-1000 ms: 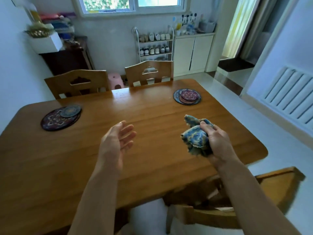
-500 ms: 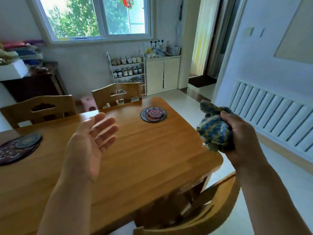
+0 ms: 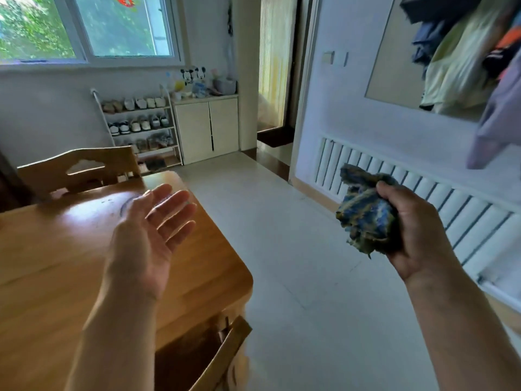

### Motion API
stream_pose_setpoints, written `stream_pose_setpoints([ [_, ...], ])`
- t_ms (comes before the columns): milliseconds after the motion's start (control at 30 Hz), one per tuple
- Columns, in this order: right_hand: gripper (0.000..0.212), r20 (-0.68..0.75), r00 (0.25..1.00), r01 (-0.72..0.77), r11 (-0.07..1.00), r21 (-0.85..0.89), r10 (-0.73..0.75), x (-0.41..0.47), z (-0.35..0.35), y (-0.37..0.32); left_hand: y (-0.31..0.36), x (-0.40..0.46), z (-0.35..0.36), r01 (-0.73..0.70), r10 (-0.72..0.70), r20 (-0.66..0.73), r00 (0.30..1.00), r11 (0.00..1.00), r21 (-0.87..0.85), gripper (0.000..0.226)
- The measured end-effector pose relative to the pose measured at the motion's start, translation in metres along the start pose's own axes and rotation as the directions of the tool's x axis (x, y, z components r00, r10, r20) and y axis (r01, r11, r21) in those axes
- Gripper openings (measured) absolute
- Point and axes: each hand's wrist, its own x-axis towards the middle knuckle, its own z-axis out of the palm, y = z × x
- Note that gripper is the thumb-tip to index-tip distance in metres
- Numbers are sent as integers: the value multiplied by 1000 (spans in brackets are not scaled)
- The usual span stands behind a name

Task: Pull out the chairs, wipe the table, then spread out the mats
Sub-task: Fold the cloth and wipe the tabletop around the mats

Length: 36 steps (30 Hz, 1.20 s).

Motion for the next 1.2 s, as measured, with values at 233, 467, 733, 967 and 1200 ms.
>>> stream_pose_setpoints([
  [233, 29, -27, 999, -40, 999, 27, 40, 77, -47, -11, -43, 33, 75, 40, -40, -11, 999, 998, 44, 30],
  [467, 26, -7, 998, -61, 998, 10, 61, 168, -42, 0, -70, 101, 106, 25, -23, -44, 999, 999, 31, 31],
  [733, 16, 103, 994, -25, 998, -55, 31, 314, 18, -6, -93, 229, 148, -5, 3, -131, 991, 1000, -20, 32],
  [967, 11, 189, 981, -31, 999, -35, 37, 423, 82, 11, -93, 325, 166, -41, 49, -197, 979, 998, 46, 33],
  [1200, 25, 357, 926, -108, 993, -56, 121, 532, 175, 61, -101, 407, 151, -85, 108, -352, 930, 993, 80, 35],
])
